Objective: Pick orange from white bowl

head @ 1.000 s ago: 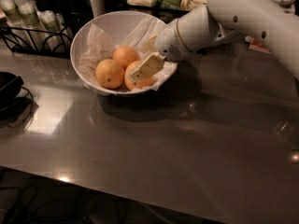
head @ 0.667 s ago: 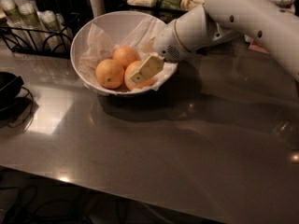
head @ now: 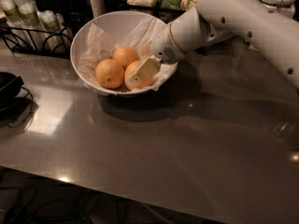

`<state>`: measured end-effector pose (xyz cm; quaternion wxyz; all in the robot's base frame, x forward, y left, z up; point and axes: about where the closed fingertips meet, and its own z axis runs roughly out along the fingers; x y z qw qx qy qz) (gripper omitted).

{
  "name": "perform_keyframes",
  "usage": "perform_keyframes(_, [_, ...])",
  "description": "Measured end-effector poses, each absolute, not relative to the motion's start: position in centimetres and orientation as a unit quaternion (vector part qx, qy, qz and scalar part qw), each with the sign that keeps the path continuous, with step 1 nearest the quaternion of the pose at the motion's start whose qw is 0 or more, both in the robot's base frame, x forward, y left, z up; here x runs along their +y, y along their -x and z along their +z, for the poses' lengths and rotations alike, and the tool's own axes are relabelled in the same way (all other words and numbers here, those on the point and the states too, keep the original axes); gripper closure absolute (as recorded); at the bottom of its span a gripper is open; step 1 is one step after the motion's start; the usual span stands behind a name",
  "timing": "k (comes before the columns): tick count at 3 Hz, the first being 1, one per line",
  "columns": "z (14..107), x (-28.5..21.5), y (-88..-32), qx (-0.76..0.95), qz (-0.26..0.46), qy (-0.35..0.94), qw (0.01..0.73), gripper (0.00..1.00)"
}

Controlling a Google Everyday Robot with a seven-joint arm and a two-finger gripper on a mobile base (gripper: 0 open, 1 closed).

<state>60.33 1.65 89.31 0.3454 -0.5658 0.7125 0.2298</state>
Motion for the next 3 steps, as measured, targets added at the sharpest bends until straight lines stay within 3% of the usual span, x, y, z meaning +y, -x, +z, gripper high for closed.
perform_keyframes(3, [86.0,2.1,-60.9,0.733,0.234,0.560,0.308,0.25])
